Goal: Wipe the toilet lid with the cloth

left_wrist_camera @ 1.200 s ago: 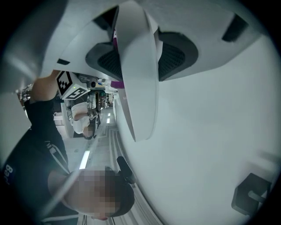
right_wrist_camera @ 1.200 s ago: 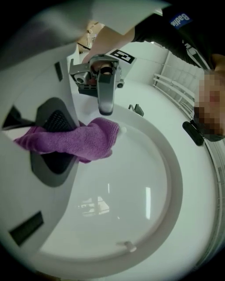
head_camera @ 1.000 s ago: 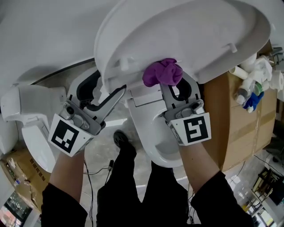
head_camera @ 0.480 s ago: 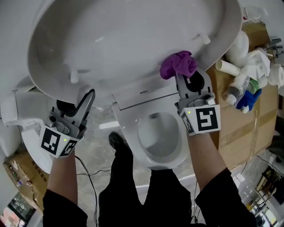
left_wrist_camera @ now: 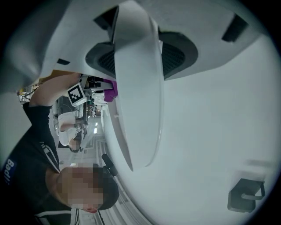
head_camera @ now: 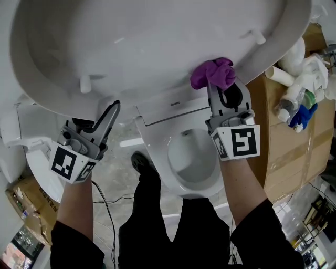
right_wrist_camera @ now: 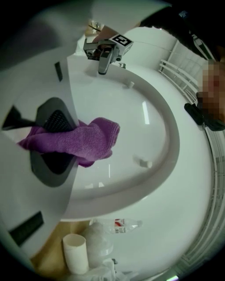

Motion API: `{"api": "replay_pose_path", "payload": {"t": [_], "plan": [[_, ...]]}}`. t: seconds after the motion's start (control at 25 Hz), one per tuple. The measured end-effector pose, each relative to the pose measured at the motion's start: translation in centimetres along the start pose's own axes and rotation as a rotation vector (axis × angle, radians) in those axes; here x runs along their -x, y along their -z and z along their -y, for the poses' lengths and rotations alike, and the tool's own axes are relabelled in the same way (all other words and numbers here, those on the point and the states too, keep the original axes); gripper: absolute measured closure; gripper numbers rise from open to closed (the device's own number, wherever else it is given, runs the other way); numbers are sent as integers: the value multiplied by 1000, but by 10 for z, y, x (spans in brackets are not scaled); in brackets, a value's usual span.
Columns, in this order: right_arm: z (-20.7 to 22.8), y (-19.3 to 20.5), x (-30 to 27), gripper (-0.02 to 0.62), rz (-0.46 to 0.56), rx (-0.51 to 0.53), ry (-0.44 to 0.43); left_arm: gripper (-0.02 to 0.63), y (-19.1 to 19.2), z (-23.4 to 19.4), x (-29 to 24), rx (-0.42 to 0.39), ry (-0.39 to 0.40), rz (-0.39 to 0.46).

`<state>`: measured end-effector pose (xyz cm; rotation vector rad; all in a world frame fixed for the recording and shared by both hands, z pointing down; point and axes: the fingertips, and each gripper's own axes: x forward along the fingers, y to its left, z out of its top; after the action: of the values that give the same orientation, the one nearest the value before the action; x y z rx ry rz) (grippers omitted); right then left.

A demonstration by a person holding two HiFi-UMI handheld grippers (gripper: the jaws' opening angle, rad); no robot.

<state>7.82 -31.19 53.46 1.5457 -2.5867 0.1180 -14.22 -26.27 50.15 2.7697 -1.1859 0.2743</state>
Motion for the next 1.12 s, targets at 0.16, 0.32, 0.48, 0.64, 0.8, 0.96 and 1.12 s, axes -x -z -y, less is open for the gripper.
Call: {"api": "replay_pose_path", "payload": {"t": [0.16, 0.32, 0.48, 0.64, 0.8, 0.96, 1.12], "plan": [[-55, 6, -10, 520, -5, -3, -57, 371, 6, 3, 1, -11, 53, 4], [-116, 5, -22, 520, 14, -11, -118, 371, 9, 9, 2, -14, 114, 15], [-162, 12, -31, 520, 4, -29, -158, 371, 7, 10, 6, -7, 160, 30], [-185, 17, -33, 520, -1, -23, -170, 367, 6, 16, 4, 12, 211, 50], [-207, 23, -36, 520, -12, -8, -220, 365, 7, 17, 7, 29, 214, 62], [-185, 34, -32, 520, -40, -38, -213, 364, 11, 14, 8, 15, 192, 78], [-132, 45, -24, 520, -60, -19, -155, 364, 24, 10, 10, 12, 144, 47]]}}
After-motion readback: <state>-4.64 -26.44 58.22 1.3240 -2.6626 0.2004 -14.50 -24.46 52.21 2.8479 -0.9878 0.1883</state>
